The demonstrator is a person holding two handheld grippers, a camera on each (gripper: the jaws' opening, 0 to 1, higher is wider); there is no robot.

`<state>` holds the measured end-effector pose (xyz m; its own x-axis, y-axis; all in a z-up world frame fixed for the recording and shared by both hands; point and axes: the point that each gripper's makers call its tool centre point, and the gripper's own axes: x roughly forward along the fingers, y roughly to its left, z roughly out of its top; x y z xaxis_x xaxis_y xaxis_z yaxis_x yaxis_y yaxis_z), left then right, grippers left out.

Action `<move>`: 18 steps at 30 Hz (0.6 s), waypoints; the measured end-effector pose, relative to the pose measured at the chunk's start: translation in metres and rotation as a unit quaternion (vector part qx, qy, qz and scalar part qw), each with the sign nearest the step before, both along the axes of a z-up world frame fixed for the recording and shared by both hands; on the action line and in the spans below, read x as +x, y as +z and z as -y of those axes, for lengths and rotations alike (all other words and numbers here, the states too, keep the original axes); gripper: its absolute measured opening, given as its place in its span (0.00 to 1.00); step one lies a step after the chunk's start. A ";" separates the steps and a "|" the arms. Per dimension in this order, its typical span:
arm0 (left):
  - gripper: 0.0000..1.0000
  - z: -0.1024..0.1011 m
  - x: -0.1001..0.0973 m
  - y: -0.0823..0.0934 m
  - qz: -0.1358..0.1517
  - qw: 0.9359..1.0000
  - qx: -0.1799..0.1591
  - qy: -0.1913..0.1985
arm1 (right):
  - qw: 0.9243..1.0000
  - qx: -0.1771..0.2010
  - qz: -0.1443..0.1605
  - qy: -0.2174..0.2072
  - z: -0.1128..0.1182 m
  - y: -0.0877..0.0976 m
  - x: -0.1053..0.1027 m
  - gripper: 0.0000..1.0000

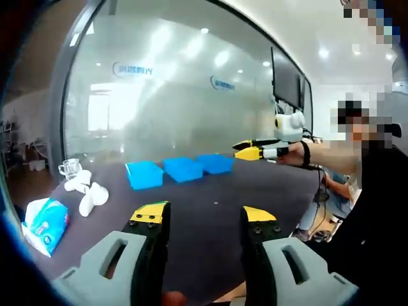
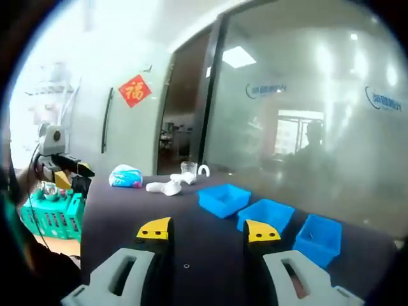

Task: Sort the screws, nuts, and washers into the corresponding bins

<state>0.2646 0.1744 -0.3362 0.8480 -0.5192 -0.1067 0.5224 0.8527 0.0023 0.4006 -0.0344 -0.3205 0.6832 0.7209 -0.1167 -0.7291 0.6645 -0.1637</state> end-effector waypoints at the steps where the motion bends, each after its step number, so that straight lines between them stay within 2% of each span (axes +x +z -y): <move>1: 0.44 0.000 0.000 0.001 0.001 1.000 0.001 0.000 | 1.000 0.000 0.002 -0.001 0.003 0.000 -0.006 0.39; 3: 0.44 0.000 0.001 0.002 0.002 1.000 0.003 0.000 | 1.000 0.006 0.009 -0.007 0.012 0.002 -0.013 0.39; 10: 0.44 0.000 0.002 0.002 0.002 1.000 0.005 0.000 | 0.999 0.036 0.001 -0.011 0.043 0.004 -0.039 0.39; 13: 0.44 0.002 0.004 0.001 0.000 1.000 0.002 -0.002 | 0.998 0.056 -0.011 -0.012 0.053 0.004 -0.047 0.38; 18: 0.44 0.006 0.005 -0.001 -0.003 1.000 0.004 -0.008 | 0.998 0.063 -0.015 -0.015 0.064 0.003 -0.060 0.38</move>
